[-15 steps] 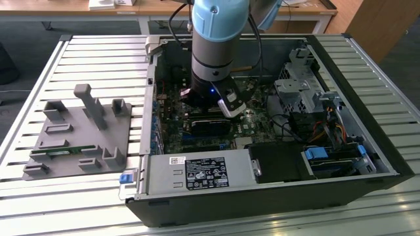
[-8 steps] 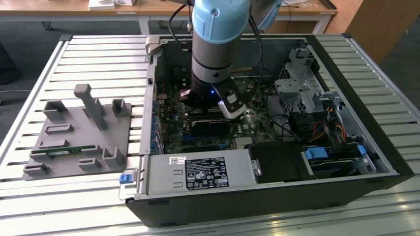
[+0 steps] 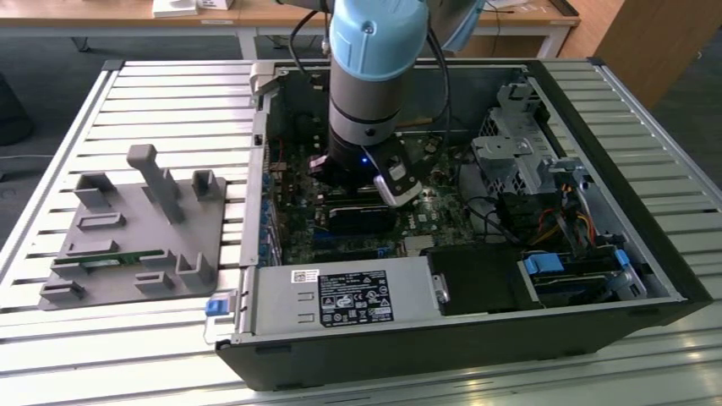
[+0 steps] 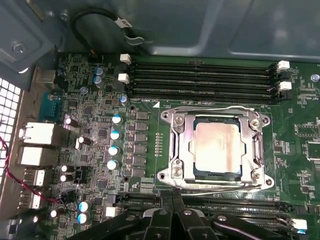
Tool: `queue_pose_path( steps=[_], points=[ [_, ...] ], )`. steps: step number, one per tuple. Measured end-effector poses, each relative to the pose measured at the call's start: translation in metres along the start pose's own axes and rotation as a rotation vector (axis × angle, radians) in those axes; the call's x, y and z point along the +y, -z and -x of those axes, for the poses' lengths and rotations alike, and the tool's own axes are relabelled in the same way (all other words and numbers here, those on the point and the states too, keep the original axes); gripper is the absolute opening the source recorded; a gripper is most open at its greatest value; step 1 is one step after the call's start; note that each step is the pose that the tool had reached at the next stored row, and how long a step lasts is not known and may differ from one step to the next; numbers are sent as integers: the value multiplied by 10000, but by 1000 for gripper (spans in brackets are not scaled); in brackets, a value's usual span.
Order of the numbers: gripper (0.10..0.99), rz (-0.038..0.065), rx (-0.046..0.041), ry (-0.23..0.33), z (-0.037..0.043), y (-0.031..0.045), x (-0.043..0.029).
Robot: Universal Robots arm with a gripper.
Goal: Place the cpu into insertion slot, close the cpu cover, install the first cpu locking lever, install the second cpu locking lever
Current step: 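Install the second cpu locking lever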
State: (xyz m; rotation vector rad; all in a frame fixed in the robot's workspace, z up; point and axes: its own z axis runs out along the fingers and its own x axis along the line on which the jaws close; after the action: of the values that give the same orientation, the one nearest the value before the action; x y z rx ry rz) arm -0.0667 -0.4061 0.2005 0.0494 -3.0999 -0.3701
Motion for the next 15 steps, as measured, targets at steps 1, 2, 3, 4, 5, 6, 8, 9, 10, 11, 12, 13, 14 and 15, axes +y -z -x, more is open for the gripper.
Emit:
queue_pose_path(
  steps=[1, 2, 3, 4, 5, 6, 8, 9, 10, 11, 12, 13, 14, 15],
  points=[
    [106, 31, -2, 0, -2, -9, -2],
    [106, 62, -3, 0, -4, -17, -4],
    [106, 104, -5, -1, -9, -25, -6],
    [106, 154, -7, 2, -13, -33, -8],
    [106, 208, -9, 3, -15, -41, -10],
    [106, 269, -12, 4, -16, -51, -12],
    [106, 354, -16, 6, -19, -66, -15],
    [106, 379, -18, 7, -21, -72, -16],
    [106, 405, -19, 8, -27, -75, -18],
    [106, 439, -22, 10, -34, -79, -18],
    [106, 471, -26, 11, -46, -82, -18],
    [106, 501, -30, 13, -56, -86, -19],
    [106, 526, -31, 14, -63, -88, -19],
    [106, 547, -33, 13, -67, -91, -19]
  ],
)
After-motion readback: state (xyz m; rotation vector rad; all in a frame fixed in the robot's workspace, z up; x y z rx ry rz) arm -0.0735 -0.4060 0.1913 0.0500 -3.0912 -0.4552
